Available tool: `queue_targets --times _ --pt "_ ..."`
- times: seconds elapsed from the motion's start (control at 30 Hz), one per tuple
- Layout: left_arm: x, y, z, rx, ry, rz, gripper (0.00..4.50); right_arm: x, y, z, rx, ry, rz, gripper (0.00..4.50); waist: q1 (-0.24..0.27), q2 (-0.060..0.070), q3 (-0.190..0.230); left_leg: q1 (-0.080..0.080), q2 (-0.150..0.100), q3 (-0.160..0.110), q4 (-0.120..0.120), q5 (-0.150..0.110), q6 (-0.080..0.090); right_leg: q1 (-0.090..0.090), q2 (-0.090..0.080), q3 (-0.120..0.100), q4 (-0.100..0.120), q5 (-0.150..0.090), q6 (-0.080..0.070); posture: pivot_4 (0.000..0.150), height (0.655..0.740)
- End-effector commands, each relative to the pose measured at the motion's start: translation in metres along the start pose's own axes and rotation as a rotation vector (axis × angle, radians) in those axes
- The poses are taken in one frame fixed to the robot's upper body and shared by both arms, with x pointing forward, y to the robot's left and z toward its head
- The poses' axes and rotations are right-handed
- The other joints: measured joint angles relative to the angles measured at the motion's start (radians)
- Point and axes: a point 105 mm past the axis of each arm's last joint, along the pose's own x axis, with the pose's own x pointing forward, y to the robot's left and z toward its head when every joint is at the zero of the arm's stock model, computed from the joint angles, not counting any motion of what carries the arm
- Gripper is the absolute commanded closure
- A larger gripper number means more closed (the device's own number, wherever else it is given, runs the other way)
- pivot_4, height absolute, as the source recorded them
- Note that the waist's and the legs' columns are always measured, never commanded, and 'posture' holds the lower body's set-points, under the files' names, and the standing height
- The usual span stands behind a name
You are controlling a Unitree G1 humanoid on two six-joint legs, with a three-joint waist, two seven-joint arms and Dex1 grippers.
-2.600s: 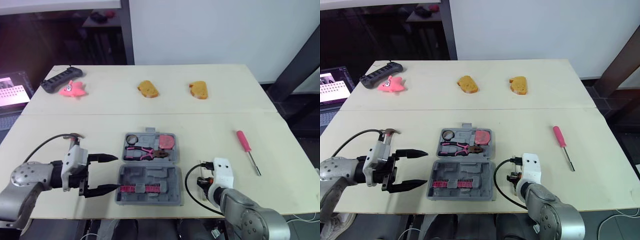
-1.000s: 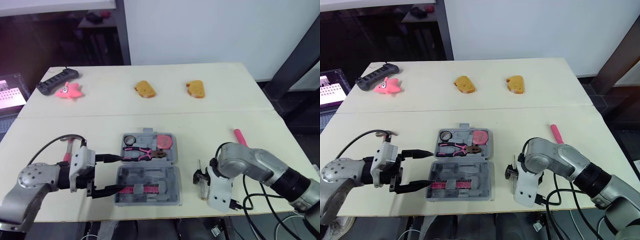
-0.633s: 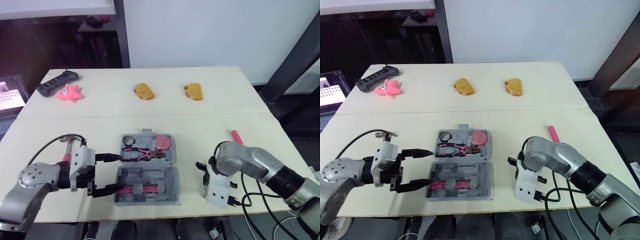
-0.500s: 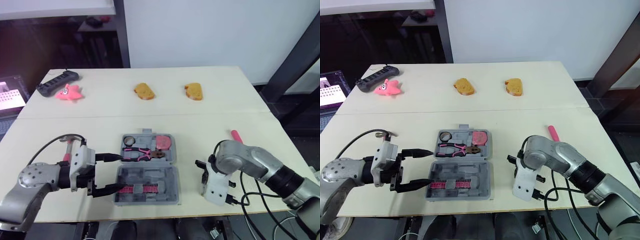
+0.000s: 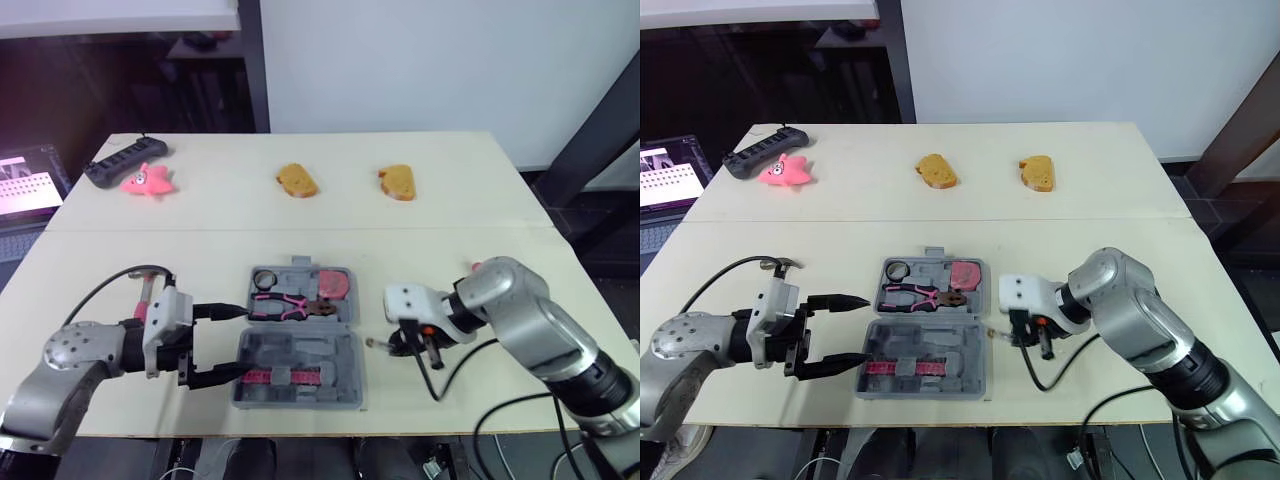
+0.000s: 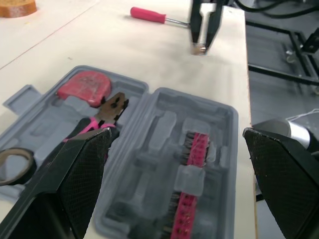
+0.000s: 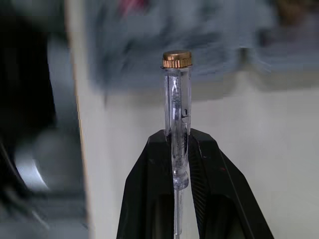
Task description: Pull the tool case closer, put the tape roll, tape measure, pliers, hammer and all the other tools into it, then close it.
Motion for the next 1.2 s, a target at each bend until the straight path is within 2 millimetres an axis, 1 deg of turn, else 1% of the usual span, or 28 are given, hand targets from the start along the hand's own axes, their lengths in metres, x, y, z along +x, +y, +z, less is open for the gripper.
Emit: queue_targets --times 0.03,0.1,0.2,0.33,0.43,0.5,0.6,0.7,0.83,0.93,1.0,1.03,1.07,1.13,1.2 --pt "0.0 0.0 0.005 0.032 -0.016 -0.006 0.0 -0.001 -0.009 -0.011 0.265 -0.022 -0.095 4.46 0.002 0.0 0.0 -0.001 0.0 0.0 0.0 0.0 0.0 -0.001 0.0 0.0 0.0 0.0 0.0 0.15 0.74" --pt "0.001 0.0 0.004 0.029 -0.018 -0.007 0.0 0.008 -0.009 -0.024 0.374 -0.059 -0.1 4.46 0.009 -0.001 0.0 -0.002 0.0 0.0 -0.001 0.0 0.0 -0.001 -0.001 0.0 -0.001 0.0 0.001 0.15 0.74" --pt "0.002 -0.001 0.004 0.026 -0.021 -0.009 0.0 0.018 -0.017 -0.036 0.505 -0.122 -0.196 4.46 0.006 -0.001 -0.001 -0.004 0.0 0.0 -0.002 0.0 0.0 -0.002 -0.001 0.0 -0.002 0.002 0.003 0.15 0.74" --pt "0.002 -0.001 0.004 0.023 -0.02 -0.009 0.0 0.022 -0.018 -0.044 0.553 -0.136 -0.25 4.46 -0.002 0.0 0.0 -0.005 0.0 0.0 -0.001 0.0 0.0 -0.004 -0.001 0.0 -0.002 0.002 0.003 0.15 0.74" --pt "0.001 -0.001 0.005 0.023 -0.021 -0.008 0.0 0.024 -0.034 -0.059 0.688 -0.149 -0.434 4.46 -0.002 -0.001 -0.001 -0.003 0.0 0.0 -0.002 0.0 0.0 -0.003 0.0 0.0 -0.002 0.002 0.003 0.15 0.74" --pt "0.001 -0.001 0.005 0.022 -0.02 -0.007 0.0 0.026 -0.036 -0.061 0.734 -0.162 -0.482 4.46 -0.002 -0.001 -0.001 -0.003 0.0 0.0 -0.002 0.0 0.0 -0.003 0.0 0.0 -0.002 0.002 0.003 0.15 0.74" --pt "0.001 0.0 0.005 0.021 -0.021 -0.005 0.0 0.034 -0.029 -0.058 0.743 -0.171 -0.475 4.46 -0.002 -0.002 -0.001 -0.003 0.0 0.0 -0.002 0.0 0.0 -0.003 0.0 0.0 -0.002 0.002 0.003 0.15 0.74" --pt "0.001 0.0 0.006 0.021 -0.022 -0.003 0.0 0.037 -0.028 -0.06 0.762 -0.165 -0.495 4.46 -0.002 -0.002 -0.002 -0.003 0.0 0.0 -0.002 0.0 0.0 -0.002 0.0 0.0 -0.002 0.0 0.001 0.15 0.74" --pt "0.001 0.001 0.006 0.02 -0.023 -0.001 0.0 0.037 -0.028 -0.063 0.772 -0.157 -0.515 2.56 -0.003 -0.002 -0.002 -0.002 0.0 0.0 -0.002 0.0 0.0 -0.002 0.0 0.0 -0.002 0.0 0.0 0.15 0.74" --pt "0.0 0.002 0.009 0.011 -0.036 0.002 0.0 0.033 -0.016 -0.053 0.69 -0.194 -0.479 1.19 0.002 -0.002 -0.002 -0.003 0.0 0.0 -0.002 0.0 0.0 -0.002 -0.001 0.0 -0.002 0.0 0.0 0.15 0.74" --pt "-0.001 0.003 0.01 0.011 -0.039 0.004 0.0 0.024 -0.009 -0.05 0.626 -0.215 -0.498 0.18 0.004 -0.002 -0.002 -0.003 0.0 0.0 -0.002 0.0 0.0 -0.002 -0.001 0.0 -0.003 0.0 0.0 0.15 0.74" --pt "-0.002 0.004 0.011 0.012 -0.04 0.004 0.0 0.02 -0.006 -0.05 0.603 -0.218 -0.512 0.08 0.003 -0.002 -0.002 -0.004 0.0 0.0 -0.002 0.0 0.0 -0.002 -0.001 0.0 -0.003 0.0 0.0 0.15 0.74" --pt "-0.003 0.005 0.011 0.012 -0.039 0.005 0.0 0.012 -0.003 -0.047 0.538 -0.218 -0.539 0.08 0.0 -0.001 -0.002 -0.004 0.0 0.0 -0.002 0.0 0.0 -0.002 -0.001 0.0 -0.003 0.0 0.0 0.15 0.74" --pt "-0.004 0.005 0.012 0.011 -0.038 0.005 0.0 0.004 0.002 -0.044 0.465 -0.215 -0.562 0.08 -0.002 0.0 0.0 -0.005 0.0 0.0 -0.002 0.0 0.0 -0.004 -0.001 0.0 -0.003 0.0 0.0 0.15 0.74" --pt "-0.005 0.007 0.011 0.012 -0.033 0.007 0.0 -0.001 0.009 -0.049 0.407 -0.238 -0.606 0.08 -0.003 0.0 -0.001 -0.004 0.0 0.0 -0.002 0.0 0.0 -0.004 0.0 0.0 -0.003 0.0 0.0 0.15 0.74"
